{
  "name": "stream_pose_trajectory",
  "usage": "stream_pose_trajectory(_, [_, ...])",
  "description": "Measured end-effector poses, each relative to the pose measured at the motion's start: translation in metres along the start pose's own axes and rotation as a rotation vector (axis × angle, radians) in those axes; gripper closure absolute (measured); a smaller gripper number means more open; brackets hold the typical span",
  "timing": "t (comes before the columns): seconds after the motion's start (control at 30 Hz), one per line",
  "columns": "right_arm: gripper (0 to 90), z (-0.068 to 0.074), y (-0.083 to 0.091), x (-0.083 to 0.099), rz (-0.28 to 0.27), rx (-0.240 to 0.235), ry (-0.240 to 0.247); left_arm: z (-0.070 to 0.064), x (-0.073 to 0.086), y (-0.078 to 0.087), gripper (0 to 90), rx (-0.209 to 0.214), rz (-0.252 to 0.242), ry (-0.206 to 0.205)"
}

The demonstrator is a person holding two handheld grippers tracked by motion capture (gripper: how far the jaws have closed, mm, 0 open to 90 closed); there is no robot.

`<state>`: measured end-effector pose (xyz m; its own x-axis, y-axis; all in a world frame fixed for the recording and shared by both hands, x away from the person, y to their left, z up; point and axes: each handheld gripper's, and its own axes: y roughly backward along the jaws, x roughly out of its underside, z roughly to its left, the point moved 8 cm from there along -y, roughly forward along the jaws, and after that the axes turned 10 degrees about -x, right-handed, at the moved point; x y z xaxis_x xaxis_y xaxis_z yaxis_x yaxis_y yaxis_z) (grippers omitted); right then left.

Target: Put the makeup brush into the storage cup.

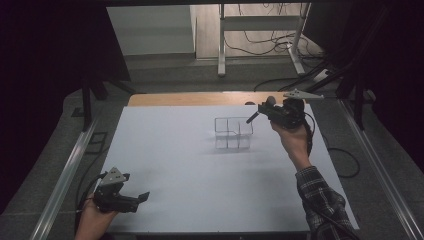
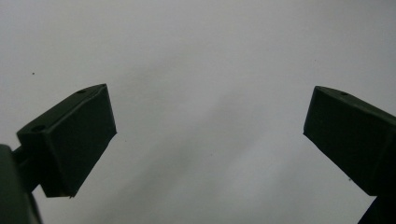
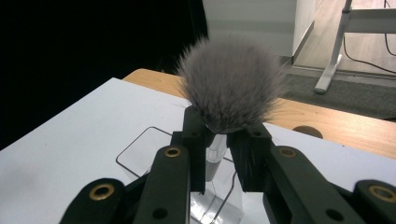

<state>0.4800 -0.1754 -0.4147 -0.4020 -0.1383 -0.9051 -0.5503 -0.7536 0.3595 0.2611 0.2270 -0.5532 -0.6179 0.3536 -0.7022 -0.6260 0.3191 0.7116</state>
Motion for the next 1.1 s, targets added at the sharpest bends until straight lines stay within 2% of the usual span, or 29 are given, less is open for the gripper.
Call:
stream_pose_trajectory(0.3, [75.9, -0.003, -0.008, 0.001, 0.001, 0.001, 0.001, 0.000, 0.000, 0.000, 2.6, 0.000, -0.001, -0.001])
stream_pose_trajectory(1.1, [75.9, -0.004, -0.022, 0.018, 0.040, 0.007, 0.019, -0.001, 0.000, 0.000, 2.7, 0.005, -0.003, -0.006])
